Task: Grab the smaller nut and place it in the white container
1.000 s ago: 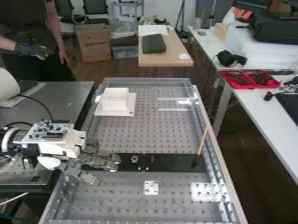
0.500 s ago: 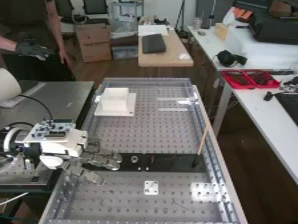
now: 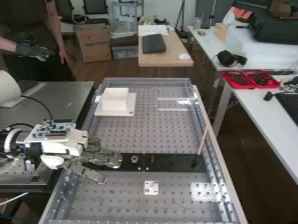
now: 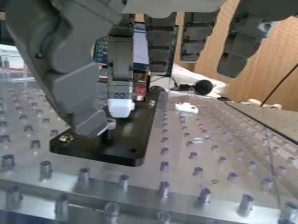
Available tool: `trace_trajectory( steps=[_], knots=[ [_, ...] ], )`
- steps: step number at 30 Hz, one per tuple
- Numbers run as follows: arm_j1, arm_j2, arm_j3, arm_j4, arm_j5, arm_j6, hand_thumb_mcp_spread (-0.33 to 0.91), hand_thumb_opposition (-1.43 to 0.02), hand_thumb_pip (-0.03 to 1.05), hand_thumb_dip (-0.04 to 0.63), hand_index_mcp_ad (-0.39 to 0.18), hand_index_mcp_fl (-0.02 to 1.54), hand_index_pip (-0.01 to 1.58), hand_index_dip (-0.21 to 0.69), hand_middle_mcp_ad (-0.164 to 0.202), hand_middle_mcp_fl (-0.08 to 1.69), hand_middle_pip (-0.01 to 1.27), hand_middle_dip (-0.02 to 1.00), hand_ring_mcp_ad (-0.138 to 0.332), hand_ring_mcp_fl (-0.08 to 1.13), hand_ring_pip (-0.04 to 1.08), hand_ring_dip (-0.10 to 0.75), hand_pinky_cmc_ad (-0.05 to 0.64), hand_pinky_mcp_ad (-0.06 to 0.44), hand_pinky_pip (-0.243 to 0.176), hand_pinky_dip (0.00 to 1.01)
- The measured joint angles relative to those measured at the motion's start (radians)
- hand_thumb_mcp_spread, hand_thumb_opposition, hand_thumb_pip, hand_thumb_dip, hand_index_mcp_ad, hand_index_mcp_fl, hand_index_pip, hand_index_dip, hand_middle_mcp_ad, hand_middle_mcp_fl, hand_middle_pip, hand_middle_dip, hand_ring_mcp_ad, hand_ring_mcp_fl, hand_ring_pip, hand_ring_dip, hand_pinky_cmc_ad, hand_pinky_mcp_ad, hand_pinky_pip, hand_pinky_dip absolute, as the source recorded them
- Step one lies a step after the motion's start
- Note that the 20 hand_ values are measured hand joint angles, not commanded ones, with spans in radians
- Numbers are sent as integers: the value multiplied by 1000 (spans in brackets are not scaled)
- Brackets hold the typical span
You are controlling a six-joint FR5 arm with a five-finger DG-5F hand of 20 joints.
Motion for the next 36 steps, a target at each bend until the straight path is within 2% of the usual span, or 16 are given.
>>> trace_trajectory(
  steps=[6, 8, 13, 36],
  knots=[
    [0, -5, 6, -8, -5, -5, 405, -833, 724, 222, -122, 37, 1550, 171, 59, 86, 126, 239, 113, -2, 84, 124, 349, 291, 5, 176],
    [0, -5, 8, -12, -5, -6, 405, -833, 728, 222, -122, 38, 1550, 171, 59, 87, 126, 236, 113, -2, 84, 124, 346, 295, 21, 182],
    [0, -8, 10, -17, -3, -10, 405, -833, 780, 223, -122, 38, 1550, 171, 59, 86, 126, 236, 113, -2, 84, 124, 351, 295, 21, 182],
    [-1, -14, 14, -23, 0, -3, 405, -833, 777, 239, -124, 51, 1550, 169, 59, 87, 124, 236, 113, -2, 84, 124, 340, 295, 21, 182]
  ],
)
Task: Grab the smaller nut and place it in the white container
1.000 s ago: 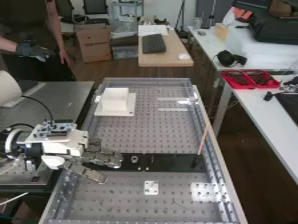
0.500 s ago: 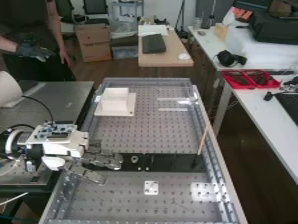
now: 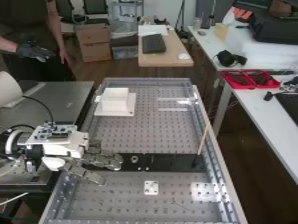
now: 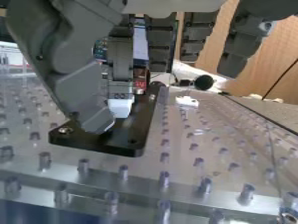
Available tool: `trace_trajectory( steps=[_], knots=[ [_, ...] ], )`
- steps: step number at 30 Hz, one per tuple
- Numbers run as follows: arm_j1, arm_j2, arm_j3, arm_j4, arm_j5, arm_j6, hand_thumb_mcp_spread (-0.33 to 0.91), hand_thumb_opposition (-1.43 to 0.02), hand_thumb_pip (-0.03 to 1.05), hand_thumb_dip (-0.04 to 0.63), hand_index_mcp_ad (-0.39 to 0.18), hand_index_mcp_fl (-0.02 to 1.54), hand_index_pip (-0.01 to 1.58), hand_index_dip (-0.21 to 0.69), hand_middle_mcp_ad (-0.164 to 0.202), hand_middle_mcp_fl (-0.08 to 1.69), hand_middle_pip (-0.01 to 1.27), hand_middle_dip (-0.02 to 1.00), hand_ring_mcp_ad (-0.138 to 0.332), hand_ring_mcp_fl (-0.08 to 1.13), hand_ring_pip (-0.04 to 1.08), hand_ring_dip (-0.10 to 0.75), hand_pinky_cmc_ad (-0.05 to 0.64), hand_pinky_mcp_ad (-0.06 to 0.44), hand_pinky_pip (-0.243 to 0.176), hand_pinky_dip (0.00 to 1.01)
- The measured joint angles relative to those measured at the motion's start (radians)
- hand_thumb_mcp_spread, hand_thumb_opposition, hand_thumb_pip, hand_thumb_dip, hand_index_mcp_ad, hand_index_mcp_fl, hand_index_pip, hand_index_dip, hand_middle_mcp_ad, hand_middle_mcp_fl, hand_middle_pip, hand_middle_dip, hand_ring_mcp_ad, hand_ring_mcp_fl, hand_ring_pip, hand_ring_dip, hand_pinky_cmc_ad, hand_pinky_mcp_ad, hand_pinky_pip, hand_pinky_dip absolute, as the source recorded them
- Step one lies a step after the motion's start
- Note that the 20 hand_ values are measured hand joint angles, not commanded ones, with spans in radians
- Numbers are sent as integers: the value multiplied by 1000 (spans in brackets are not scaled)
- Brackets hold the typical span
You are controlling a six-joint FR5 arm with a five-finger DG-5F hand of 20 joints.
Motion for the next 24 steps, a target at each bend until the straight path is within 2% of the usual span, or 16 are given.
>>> trace_trajectory(
  steps=[24],
  knots=[
    [1, -11, 8, 0, 3, 2, 405, -827, 777, 241, -120, 87, 1553, 164, 59, 82, 126, 236, 110, -2, 77, 127, 342, 295, 21, 182]
  ],
)
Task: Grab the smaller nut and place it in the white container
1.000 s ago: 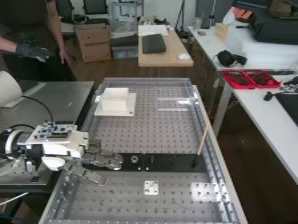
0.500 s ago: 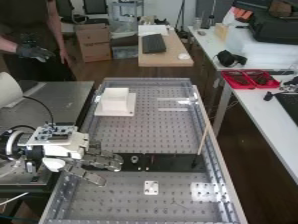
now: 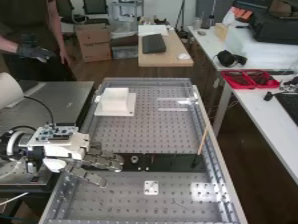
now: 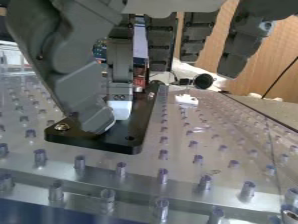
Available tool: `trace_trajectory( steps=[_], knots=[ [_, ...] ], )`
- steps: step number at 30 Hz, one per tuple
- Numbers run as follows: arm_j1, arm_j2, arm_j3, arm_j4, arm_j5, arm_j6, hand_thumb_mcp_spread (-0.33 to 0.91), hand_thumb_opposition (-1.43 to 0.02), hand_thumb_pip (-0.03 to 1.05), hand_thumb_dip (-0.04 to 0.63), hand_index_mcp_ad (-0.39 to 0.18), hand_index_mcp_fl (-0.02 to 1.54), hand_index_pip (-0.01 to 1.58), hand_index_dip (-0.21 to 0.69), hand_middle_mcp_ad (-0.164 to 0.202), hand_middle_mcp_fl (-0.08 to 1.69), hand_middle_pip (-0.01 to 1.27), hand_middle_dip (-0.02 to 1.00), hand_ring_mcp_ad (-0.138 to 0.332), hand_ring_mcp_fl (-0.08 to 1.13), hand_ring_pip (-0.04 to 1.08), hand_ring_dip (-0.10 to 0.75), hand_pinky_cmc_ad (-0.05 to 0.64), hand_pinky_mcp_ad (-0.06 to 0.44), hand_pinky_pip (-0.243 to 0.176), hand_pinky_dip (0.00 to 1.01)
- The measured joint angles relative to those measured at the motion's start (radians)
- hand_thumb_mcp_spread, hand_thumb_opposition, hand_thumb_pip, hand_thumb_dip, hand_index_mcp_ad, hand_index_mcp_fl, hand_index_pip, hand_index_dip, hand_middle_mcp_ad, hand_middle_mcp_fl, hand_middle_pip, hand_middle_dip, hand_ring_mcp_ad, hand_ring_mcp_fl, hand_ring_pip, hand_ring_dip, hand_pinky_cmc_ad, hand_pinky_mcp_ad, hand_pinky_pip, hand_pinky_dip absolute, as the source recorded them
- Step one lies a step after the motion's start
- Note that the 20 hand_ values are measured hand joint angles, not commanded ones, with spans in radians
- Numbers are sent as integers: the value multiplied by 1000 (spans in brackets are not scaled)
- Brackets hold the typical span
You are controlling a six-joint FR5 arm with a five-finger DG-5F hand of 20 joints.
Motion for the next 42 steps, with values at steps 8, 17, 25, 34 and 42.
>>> trace_trajectory(
  steps=[8, 17, 25, 34, 42],
  knots=[
    [1, -3, 5, -1, -1, 0, 396, -824, 766, 246, -115, 147, 1550, 164, 59, 82, 124, 236, 112, -2, 77, 127, 340, 291, 21, 182],
    [1, -1, 5, -3, -3, 3, 401, -840, 761, 239, -108, 168, 1545, 152, 59, 82, 126, 236, 112, -2, 87, 131, 335, 286, 21, 176],
    [1, 0, 6, -3, -5, 5, 398, -857, 750, 244, -106, 197, 1541, 152, 59, 86, 126, 236, 112, -2, 87, 131, 337, 288, 35, 182],
    [1, -3, 11, -13, -5, -1, 400, -853, 759, 251, -106, 211, 1525, 150, 61, 86, 124, 236, 112, -2, 87, 127, 337, 288, 37, 182],
    [2, -2, 12, -15, -10, -2, 400, -855, 756, 265, -108, 227, 1524, 150, 61, 89, 124, 236, 112, 0, 87, 127, 337, 288, 37, 182]
  ],
)
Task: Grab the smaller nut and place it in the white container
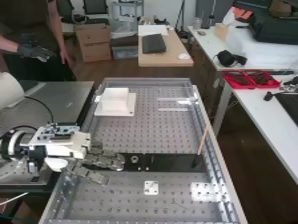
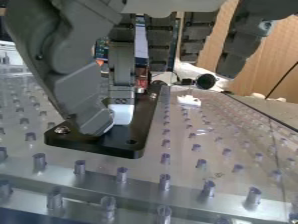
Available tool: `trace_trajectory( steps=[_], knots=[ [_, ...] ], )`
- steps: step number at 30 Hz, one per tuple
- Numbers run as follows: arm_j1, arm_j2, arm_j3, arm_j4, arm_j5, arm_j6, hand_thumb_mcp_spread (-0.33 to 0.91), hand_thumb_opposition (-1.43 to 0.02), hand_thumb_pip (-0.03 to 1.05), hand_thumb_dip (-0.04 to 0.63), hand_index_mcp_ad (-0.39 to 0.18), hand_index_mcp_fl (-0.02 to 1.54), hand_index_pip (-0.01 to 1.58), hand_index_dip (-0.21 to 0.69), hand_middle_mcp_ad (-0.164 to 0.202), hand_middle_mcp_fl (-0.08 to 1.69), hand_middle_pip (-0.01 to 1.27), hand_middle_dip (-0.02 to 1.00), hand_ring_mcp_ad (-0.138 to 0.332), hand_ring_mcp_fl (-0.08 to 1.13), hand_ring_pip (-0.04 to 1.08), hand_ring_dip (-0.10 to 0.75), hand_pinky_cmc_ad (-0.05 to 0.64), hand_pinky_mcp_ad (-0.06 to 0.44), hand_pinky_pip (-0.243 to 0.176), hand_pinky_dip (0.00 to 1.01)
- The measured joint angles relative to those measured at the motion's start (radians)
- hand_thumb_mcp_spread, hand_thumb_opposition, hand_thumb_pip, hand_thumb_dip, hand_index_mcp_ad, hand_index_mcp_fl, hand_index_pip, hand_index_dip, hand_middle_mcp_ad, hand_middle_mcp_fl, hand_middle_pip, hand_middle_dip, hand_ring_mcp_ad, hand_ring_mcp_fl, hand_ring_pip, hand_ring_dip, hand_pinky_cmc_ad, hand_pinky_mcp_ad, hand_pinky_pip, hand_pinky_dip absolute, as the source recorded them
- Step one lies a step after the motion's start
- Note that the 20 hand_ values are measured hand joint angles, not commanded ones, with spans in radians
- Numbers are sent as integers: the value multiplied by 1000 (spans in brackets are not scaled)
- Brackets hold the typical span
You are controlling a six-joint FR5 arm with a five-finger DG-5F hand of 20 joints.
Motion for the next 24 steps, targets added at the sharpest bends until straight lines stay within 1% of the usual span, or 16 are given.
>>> trace_trajectory(
  steps=[6, 7, 13, 19, 22, 24],
  knots=[
    [0, 2, 2, -3, -4, -2, 393, -869, 731, 265, -105, 244, 1522, 150, 61, 103, 124, 236, 112, -2, 101, 131, 337, 288, 37, 182],
    [0, 2, 3, -4, -5, -3, 408, -867, 728, 265, -105, 244, 1522, 150, 61, 103, 124, 236, 112, -2, 101, 131, 337, 288, 37, 182],
    [-1, 2, 5, -7, -8, -4, 414, -867, 721, 265, -105, 258, 1525, 150, 58, 110, 126, 239, 112, -2, 105, 138, 337, 288, 37, 182],
    [-2, 5, 9, -12, -12, -4, 417, -887, 682, 257, -105, 293, 1513, 154, 61, 106, 126, 239, 108, -2, 105, 138, 337, 290, 33, 176],
    [-2, 7, 10, -14, -13, -5, 415, -887, 677, 251, -108, 314, 1513, 154, 61, 106, 126, 239, 112, -2, 106, 138, 337, 288, 51, 180],
    [-1, 8, 11, -16, -15, -6, 415, -902, 674, 234, -108, 316, 1513, 157, 61, 110, 126, 239, 108, -2, 106, 138, 337, 288, 51, 182]
  ],
)
